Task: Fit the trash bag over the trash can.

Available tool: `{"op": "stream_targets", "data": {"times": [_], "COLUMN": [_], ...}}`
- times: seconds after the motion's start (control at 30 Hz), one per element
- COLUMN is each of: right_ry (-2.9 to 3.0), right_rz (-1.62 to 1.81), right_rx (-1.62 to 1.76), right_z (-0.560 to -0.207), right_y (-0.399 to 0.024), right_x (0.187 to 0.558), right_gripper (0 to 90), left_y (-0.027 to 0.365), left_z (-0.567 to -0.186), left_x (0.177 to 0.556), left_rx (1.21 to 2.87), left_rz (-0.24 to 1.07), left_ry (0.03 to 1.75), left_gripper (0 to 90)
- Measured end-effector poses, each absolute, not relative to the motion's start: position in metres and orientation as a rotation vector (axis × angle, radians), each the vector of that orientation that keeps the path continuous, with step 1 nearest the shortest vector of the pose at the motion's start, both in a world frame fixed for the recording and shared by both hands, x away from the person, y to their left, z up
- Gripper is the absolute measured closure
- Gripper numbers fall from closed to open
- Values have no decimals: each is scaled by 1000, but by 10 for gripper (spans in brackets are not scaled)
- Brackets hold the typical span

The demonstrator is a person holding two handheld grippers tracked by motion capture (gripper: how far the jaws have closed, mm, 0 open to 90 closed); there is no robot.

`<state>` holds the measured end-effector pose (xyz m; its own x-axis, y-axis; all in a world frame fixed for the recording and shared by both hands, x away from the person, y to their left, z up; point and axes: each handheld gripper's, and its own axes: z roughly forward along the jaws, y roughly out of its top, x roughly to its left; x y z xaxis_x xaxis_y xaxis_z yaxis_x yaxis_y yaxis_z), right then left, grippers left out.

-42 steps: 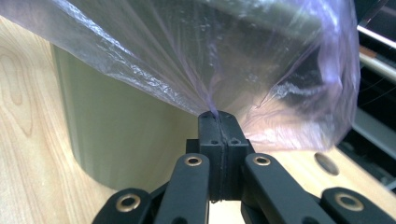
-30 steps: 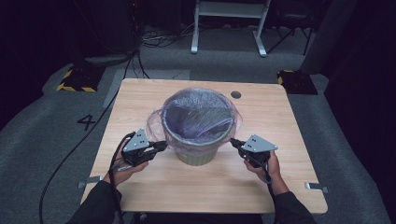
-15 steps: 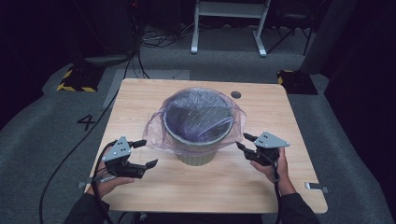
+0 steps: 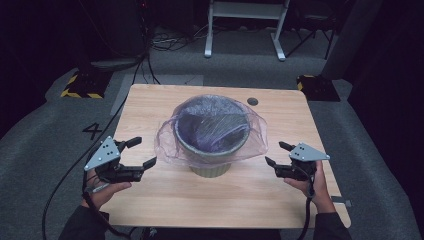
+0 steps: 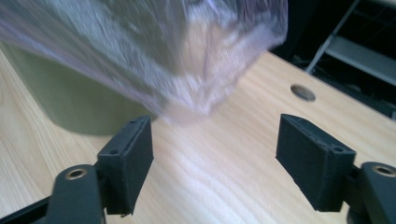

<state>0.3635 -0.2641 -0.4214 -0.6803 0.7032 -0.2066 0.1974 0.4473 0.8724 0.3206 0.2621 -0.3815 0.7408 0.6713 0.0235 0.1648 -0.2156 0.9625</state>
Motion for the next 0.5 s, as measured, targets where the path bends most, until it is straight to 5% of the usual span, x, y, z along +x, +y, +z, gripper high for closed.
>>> {"op": "stream_targets", "data": {"times": [0.27,0.5], "right_ry": [2183,2036], "right_rz": [1080,1239], "right_rx": [905,893], "right_z": [-433,-395], "right_y": [-284,-292], "right_x": [376,384], "right_gripper": [332,340], "left_y": [258,251], "left_z": [-367,-356], "left_x": [347,371], "left_rx": [1770,1792], "left_rz": [565,588], "left_ry": [681,680], "left_gripper": [181,197]}}
